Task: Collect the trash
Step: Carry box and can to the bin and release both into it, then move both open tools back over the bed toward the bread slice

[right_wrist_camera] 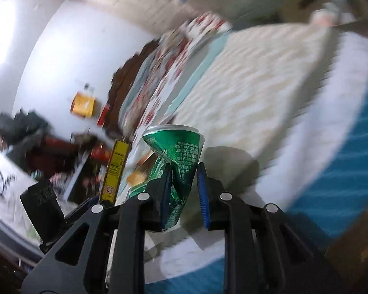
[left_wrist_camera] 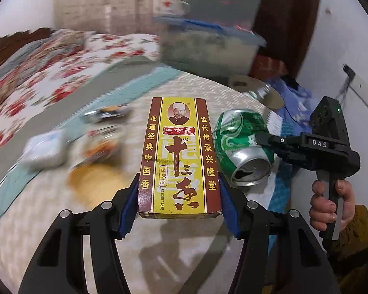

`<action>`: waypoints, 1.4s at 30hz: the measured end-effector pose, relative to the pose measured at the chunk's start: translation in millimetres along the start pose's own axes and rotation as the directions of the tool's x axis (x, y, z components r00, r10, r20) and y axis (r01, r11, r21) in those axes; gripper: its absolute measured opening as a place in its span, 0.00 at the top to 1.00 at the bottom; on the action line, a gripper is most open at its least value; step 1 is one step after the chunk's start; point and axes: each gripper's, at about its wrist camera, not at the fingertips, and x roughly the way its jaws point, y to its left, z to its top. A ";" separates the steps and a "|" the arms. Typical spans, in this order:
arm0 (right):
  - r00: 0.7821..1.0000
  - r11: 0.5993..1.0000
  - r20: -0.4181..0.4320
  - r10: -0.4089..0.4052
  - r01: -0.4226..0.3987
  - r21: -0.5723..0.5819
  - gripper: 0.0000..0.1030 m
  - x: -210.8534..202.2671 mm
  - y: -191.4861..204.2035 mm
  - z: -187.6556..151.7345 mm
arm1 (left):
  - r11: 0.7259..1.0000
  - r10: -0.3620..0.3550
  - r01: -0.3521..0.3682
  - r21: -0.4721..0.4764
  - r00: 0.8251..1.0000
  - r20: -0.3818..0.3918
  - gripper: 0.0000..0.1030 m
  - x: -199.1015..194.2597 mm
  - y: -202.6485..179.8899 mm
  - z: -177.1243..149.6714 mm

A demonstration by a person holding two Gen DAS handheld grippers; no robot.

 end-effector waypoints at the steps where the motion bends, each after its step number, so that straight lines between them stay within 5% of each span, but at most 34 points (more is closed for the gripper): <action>1: 1.000 1.000 0.017 -0.011 0.011 0.010 0.77 -5.9 -7.4 4.6 | 1.000 -0.015 0.015 0.014 1.000 -0.023 0.46 13.8 -8.6 6.6; 10: 0.983 0.993 0.172 -0.069 0.051 0.105 0.78 -56.2 -69.3 50.2 | 0.988 -0.049 0.066 0.137 0.991 -0.125 0.46 90.0 -72.5 49.1; 16: 0.947 0.984 0.287 -0.146 0.107 0.145 0.78 -86.5 -111.5 101.3 | 0.972 -0.107 0.130 0.193 0.986 -0.126 0.46 139.2 -111.3 110.4; 18: 0.922 0.977 0.334 -0.194 0.152 0.149 0.78 -99.3 -119.4 118.8 | 0.966 -0.140 0.162 0.201 0.983 -0.120 0.46 157.8 -127.2 133.1; 23: 0.823 0.923 0.423 -0.379 0.371 0.106 0.78 -114.4 -123.8 158.2 | 0.959 -0.192 0.214 0.186 0.973 -0.129 0.46 210.6 -161.5 186.2; 27: 0.779 0.876 0.430 -0.456 0.477 0.063 0.78 -108.8 -127.2 175.0 | 0.955 -0.189 0.214 0.208 0.973 -0.133 0.45 241.0 -182.0 210.6; 29: 0.773 0.867 0.433 -0.464 0.497 0.042 0.75 -101.8 -129.5 181.5 | 0.954 -0.160 0.187 0.235 0.979 -0.130 0.39 255.7 -191.7 217.6; 30: 0.774 0.866 0.433 -0.463 0.498 0.035 0.68 -98.8 -130.7 182.7 | 0.954 -0.143 0.172 0.244 0.981 -0.129 0.27 260.5 -194.2 219.5; 31: 0.775 0.867 0.433 -0.460 0.496 0.034 0.60 -97.2 -132.0 183.4 | 0.956 -0.124 0.150 0.254 0.985 -0.117 0.25 264.0 -196.6 220.9; 32: 0.771 0.869 0.443 -0.458 0.494 0.040 0.34 -97.7 -131.7 182.0 | 0.956 -0.113 0.138 0.259 0.988 -0.109 0.25 263.8 -196.0 221.6; 33: 0.758 0.870 0.470 -0.452 0.490 0.046 0.26 -100.4 -130.5 179.5 | 0.957 -0.103 0.126 0.263 0.990 -0.099 0.25 262.6 -194.5 221.1; 38: 0.747 0.879 0.510 -0.427 0.475 0.040 0.26 -106.7 -115.8 166.1 | 0.965 -0.101 0.110 0.238 0.994 -0.049 0.25 231.5 -172.5 205.2; 42: 0.783 0.906 0.496 -0.376 0.423 0.019 0.26 -102.7 -96.0 147.3 | 0.973 -0.084 0.088 0.211 0.996 -0.031 0.25 194.9 -143.7 172.6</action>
